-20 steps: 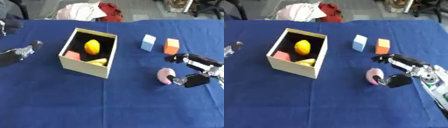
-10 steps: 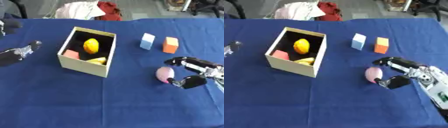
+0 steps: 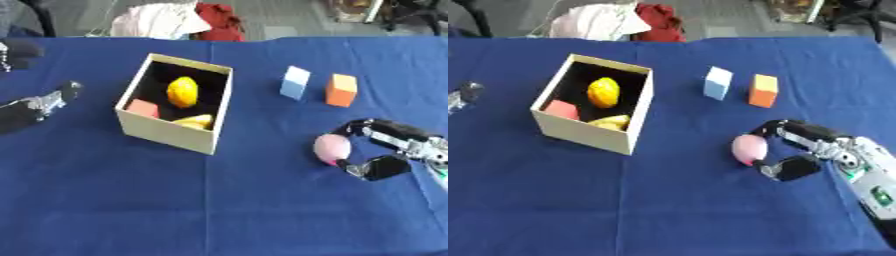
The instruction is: Pick up objects on the table and place them in the box.
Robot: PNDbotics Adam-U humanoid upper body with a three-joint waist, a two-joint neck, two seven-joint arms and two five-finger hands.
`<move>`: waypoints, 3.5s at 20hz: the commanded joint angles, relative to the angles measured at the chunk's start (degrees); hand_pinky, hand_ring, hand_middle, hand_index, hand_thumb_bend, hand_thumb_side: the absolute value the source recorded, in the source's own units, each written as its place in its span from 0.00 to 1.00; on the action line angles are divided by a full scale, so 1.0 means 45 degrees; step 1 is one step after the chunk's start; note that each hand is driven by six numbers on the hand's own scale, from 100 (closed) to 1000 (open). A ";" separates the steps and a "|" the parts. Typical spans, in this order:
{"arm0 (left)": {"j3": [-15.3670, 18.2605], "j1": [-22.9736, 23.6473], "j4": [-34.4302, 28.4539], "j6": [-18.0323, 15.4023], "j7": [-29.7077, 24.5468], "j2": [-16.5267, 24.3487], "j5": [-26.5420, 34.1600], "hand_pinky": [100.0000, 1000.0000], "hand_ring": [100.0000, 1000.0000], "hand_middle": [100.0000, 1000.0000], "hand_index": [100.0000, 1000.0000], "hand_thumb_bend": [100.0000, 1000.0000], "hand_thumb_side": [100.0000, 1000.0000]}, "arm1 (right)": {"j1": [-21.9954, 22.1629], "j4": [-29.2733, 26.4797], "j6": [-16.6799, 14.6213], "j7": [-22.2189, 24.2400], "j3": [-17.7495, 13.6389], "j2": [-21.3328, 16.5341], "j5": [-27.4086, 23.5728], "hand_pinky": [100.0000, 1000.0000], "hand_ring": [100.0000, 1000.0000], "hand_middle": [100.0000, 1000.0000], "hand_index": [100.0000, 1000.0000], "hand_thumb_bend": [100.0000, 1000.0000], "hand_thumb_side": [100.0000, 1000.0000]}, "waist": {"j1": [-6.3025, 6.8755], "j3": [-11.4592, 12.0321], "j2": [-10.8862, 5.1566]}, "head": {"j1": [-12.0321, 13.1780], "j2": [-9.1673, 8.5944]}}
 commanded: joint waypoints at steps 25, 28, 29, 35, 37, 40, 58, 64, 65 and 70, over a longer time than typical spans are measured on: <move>0.0101 -0.0164 -0.0093 -0.0082 -0.0061 -0.0077 0.0088 0.75 0.74 0.56 0.67 0.66 0.35 | -0.2624 -0.2933 0.0575 -0.4220 -0.0331 -0.0027 -0.0562 0.73 0.60 0.37 0.43 0.00 0.11 | -0.0107 0.0270 -0.0331 | -0.0316 -0.0032; 0.0047 -0.0283 -0.0140 -0.0097 -0.0111 -0.0139 0.0114 0.75 0.74 0.56 0.67 0.66 0.35 | -0.3955 -0.2677 0.0400 -0.3553 0.0047 0.0413 -0.0602 0.73 0.61 0.37 0.44 0.00 0.11 | -0.0123 0.0443 -0.0334 | -0.0424 -0.0090; 0.0026 -0.0332 -0.0164 -0.0107 -0.0131 -0.0165 0.0127 0.75 0.73 0.56 0.67 0.66 0.35 | -0.4258 -0.2474 0.0336 -0.3397 0.0106 0.0631 -0.0573 0.74 0.61 0.37 0.44 0.00 0.11 | -0.0129 0.0519 -0.0331 | -0.0468 -0.0121; -0.0070 -0.0599 -0.0339 -0.0143 -0.0239 -0.0307 0.0192 0.75 0.73 0.56 0.67 0.67 0.35 | -0.5446 0.0048 -0.0155 -0.2808 0.0106 0.2589 0.0435 0.75 0.62 0.39 0.46 0.00 0.14 | -0.0091 0.0931 -0.0277 | -0.0789 -0.0367; -0.0122 -0.0711 -0.0368 -0.0144 -0.0284 -0.0392 0.0223 0.75 0.73 0.56 0.67 0.67 0.35 | -0.5645 0.1219 -0.0332 -0.2858 -0.0101 0.3318 0.1130 0.75 0.63 0.41 0.47 0.00 0.15 | -0.0055 0.1101 -0.0256 | -0.0968 -0.0455; -0.0166 -0.0792 -0.0389 -0.0149 -0.0340 -0.0469 0.0256 0.75 0.73 0.56 0.66 0.67 0.35 | -0.5865 0.2692 -0.0643 -0.3153 -0.0466 0.4194 0.2236 0.75 0.64 0.42 0.49 0.00 0.15 | -0.0029 0.1270 -0.0232 | -0.1180 -0.0568; -0.0167 -0.0756 -0.0263 -0.0142 -0.0386 -0.0647 0.0279 0.74 0.73 0.56 0.66 0.68 0.35 | -0.6133 0.2547 -0.1253 -0.2326 -0.0847 0.4726 0.5135 0.84 0.82 0.85 1.00 0.34 0.48 | -0.0120 0.1124 -0.0297 | -0.1334 -0.0595; -0.0101 -0.0620 -0.0216 -0.0137 -0.0340 -0.0591 0.0231 0.74 0.73 0.56 0.66 0.68 0.35 | -0.5846 0.2577 -0.0191 -0.2051 -0.1741 0.3365 0.3535 0.84 0.83 0.85 0.99 0.31 0.47 | -0.0211 0.0938 -0.0359 | -0.1268 -0.0565; -0.0088 -0.0592 -0.0212 -0.0138 -0.0333 -0.0575 0.0221 0.74 0.73 0.56 0.66 0.68 0.35 | -0.5804 0.2728 -0.0027 -0.2005 -0.1867 0.3117 0.3289 0.84 0.83 0.85 0.99 0.31 0.47 | -0.0226 0.0912 -0.0367 | -0.1218 -0.0554; -0.0043 -0.0520 -0.0187 -0.0133 -0.0299 -0.0562 0.0203 0.74 0.73 0.56 0.66 0.68 0.36 | -0.5566 0.3956 0.0626 -0.1719 -0.2458 0.2277 0.2923 0.84 0.83 0.84 0.99 0.31 0.46 | -0.0288 0.0818 -0.0386 | -0.1036 -0.0548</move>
